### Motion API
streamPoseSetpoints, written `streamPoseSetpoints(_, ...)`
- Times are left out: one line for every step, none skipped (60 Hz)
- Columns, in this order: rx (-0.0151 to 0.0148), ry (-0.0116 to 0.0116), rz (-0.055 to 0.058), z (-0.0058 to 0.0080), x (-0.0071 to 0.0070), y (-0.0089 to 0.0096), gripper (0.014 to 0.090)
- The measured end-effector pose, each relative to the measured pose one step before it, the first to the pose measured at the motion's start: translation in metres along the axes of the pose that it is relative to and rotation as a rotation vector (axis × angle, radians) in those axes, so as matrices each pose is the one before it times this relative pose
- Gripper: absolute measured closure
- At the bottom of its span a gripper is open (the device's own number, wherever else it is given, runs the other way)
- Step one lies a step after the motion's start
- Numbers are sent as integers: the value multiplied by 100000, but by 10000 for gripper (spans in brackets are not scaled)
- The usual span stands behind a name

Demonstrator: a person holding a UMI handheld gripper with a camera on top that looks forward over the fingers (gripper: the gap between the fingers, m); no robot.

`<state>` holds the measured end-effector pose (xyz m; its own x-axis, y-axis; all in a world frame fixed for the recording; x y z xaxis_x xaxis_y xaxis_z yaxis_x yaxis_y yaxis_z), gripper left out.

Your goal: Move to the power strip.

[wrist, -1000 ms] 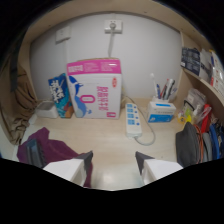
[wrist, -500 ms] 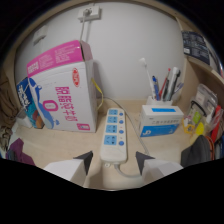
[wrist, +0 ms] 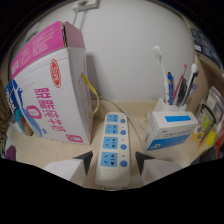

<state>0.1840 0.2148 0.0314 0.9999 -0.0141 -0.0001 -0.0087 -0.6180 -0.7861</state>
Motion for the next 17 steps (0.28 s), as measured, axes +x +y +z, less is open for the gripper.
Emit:
streamPoseSetpoints(-109,-40,71,-4,-23,-2,173)
streamPoseSetpoints(-116,-2,103,-13,-8,4,176)
streamPoseSetpoints(-69,-36,121,-3,-17,14,176)
streamPoseSetpoints(-116,-59,128,-11,-20,30,174)
streamPoseSetpoints(-60,-7,116,-8,-1,8,173)
streamPoseSetpoints(-5,100,107,-9,28,0,176)
streamPoseSetpoints(-23,129,86,-20,17,10,173)
streamPoseSetpoints(-63,126,59,-18,19,20,172)
streamPoseSetpoints(-37,109,112,-19,14,9,176)
streamPoseSetpoints(24,42,164,-23,9,3,175)
streamPoseSetpoints(77,53,157,-30,-1,-12,176)
streamPoseSetpoints(19,24,137,-21,0,-2,178)
streamPoseSetpoints(73,136,92,-16,24,-9,176)
streamPoseSetpoints(82,205,36,-13,55,-13,178)
streamPoseSetpoints(-50,72,63,-15,13,11,176)
streamPoseSetpoints(-98,-122,58,-12,-31,16,176)
streamPoseSetpoints(-146,-171,95,-11,-29,21,177)
